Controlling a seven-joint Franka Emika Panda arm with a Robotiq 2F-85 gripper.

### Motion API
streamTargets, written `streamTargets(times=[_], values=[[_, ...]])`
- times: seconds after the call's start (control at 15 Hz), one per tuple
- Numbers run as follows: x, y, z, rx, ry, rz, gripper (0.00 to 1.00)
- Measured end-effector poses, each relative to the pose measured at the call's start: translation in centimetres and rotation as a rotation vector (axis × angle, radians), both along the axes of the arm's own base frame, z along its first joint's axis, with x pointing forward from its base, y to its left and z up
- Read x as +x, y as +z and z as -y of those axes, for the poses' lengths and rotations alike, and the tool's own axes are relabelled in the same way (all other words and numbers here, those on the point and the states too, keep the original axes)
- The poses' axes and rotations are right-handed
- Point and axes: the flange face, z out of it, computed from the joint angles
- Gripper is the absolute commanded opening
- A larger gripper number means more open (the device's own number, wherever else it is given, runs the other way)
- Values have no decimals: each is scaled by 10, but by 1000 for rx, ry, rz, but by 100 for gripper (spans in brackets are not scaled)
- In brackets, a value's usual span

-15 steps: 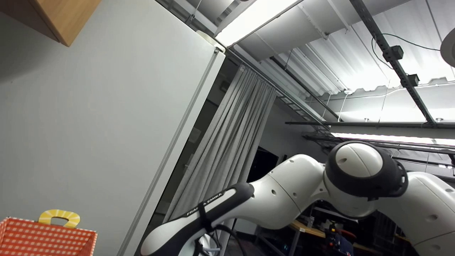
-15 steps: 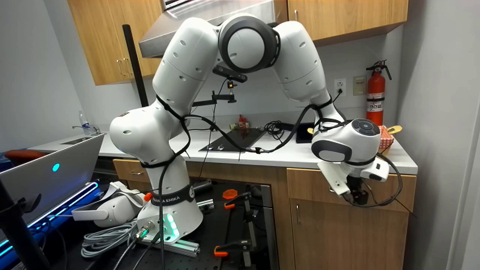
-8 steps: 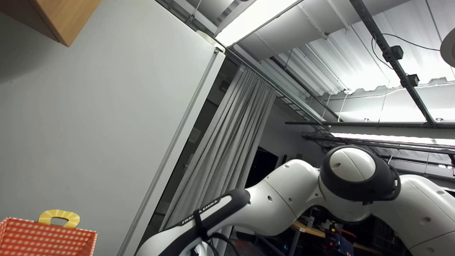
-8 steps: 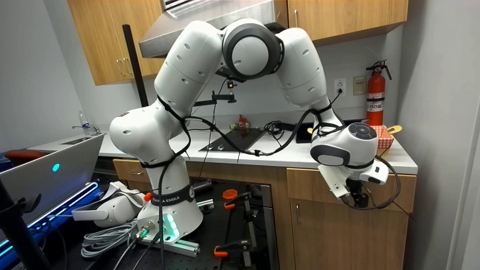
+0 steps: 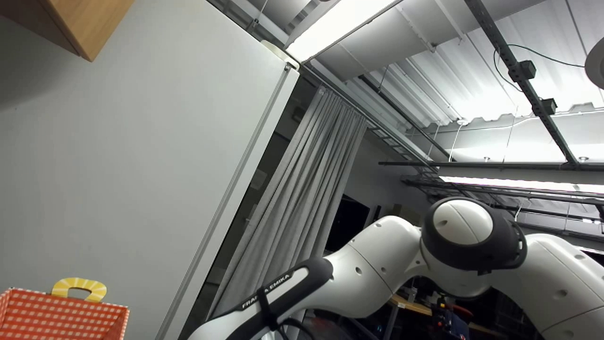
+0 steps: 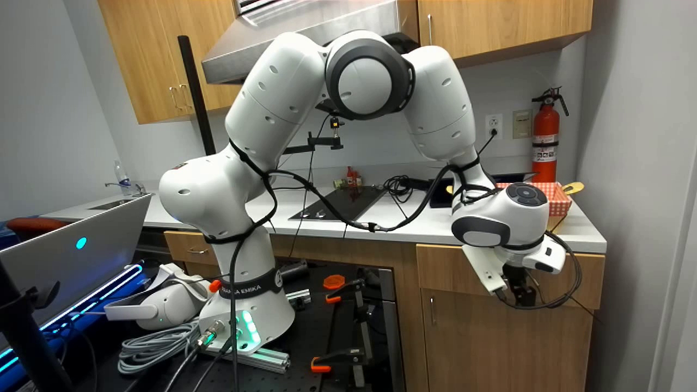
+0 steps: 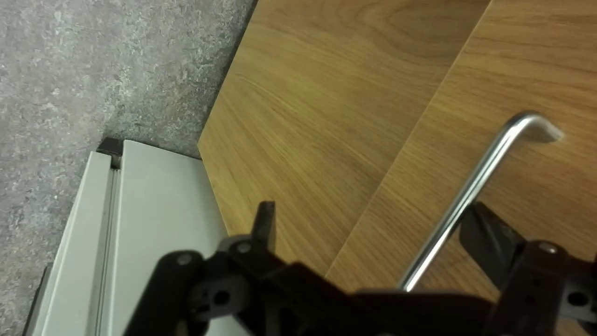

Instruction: Open the top drawer of the lower cupboard

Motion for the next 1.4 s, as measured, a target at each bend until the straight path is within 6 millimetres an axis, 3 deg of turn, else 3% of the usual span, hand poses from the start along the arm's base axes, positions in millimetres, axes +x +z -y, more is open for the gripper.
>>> streamTargets(times=[0.27, 0.53, 1.2, 1.4], values=[[3, 1, 16, -38, -15, 2, 100], [5, 3, 49, -100, -39, -2, 100], [-15, 9, 102, -150, -131, -86, 100], [-23, 9, 131, -145, -255, -195, 100]])
